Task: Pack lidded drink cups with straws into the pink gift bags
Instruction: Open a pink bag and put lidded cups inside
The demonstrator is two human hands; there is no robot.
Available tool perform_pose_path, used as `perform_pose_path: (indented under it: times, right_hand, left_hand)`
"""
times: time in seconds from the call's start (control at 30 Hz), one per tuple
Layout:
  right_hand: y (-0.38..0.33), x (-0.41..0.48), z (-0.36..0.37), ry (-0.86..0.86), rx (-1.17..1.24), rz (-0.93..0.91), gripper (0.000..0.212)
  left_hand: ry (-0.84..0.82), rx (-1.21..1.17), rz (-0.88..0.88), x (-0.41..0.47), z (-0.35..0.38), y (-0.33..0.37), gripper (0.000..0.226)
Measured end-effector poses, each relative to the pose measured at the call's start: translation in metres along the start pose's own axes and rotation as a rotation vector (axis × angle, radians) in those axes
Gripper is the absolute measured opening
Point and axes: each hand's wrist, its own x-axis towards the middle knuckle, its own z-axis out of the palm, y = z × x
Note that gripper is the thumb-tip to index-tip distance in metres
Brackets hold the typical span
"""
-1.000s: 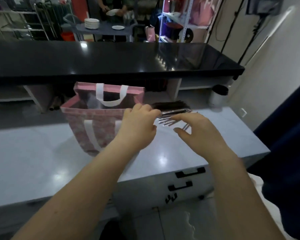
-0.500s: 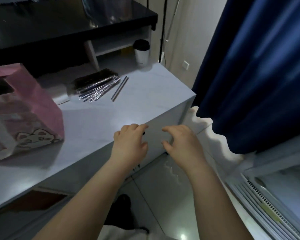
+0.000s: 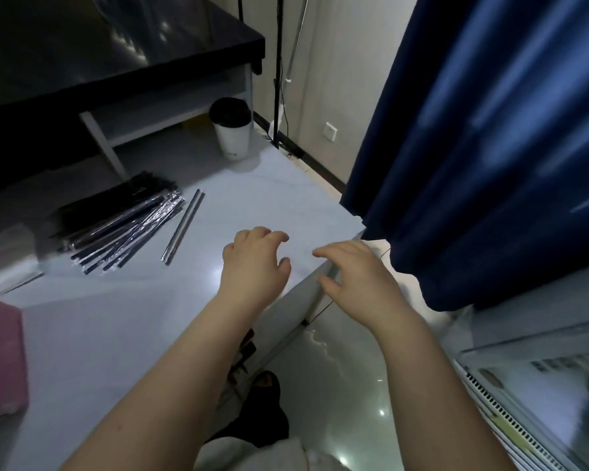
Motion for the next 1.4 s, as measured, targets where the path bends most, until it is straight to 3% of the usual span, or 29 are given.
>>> perform_pose_path:
  times: [0.2,0.4,0.63,0.87,0.97,1.13,1.23,1.3,1.4]
  right_hand:
    - [-0.006,0.098,-0.027,-0.016,-0.054,-0.021,0.039]
    - [-0.004,0.155,-0.008,-0.132,0.004,-0.070,0.040]
    - [-0.013,0.237,0.017,-0.197,-0.107,-0.201,0.052]
    - [-0.046,0.322,0.012,-0.308,-0.110,-0.503,0.055]
    - [-0.056,0.358,0.007,-0.263,-0.097,-0.596,0.055]
    - [-0.058,0.400,0.020,-0.243,-0.322,-0.539,0.071]
    - [-0.061,0.409,0.029,-0.290,-0.367,-0.509,0.064]
    - [-0.064,0.404,0.036,-0.260,-0.381,-0.570,0.058]
    - [-0.073,0.383,0.044,-0.308,-0.265,-0.682,0.065]
  left_hand:
    - [0.045,-0.067,-0.004,0.100,-0.026,-0.015,0.039]
    - [-0.012,-0.079,-0.074,0.136,-0.024,-0.037,0.041]
    - [-0.001,-0.184,-0.295,0.159,-0.032,-0.082,0.039]
    - [0.200,-0.066,-0.632,0.173,-0.059,-0.099,0.049]
    - [0.305,-0.029,-0.753,0.167,-0.067,-0.104,0.044]
    - [0.360,0.037,-0.899,0.148,-0.060,-0.102,0.046]
    - [0.390,0.033,-0.988,0.132,-0.048,-0.093,0.045]
    - [0.396,0.035,-1.051,0.122,-0.040,-0.089,0.046]
    - [0.399,0.028,-1.118,0.107,-0.031,-0.083,0.046]
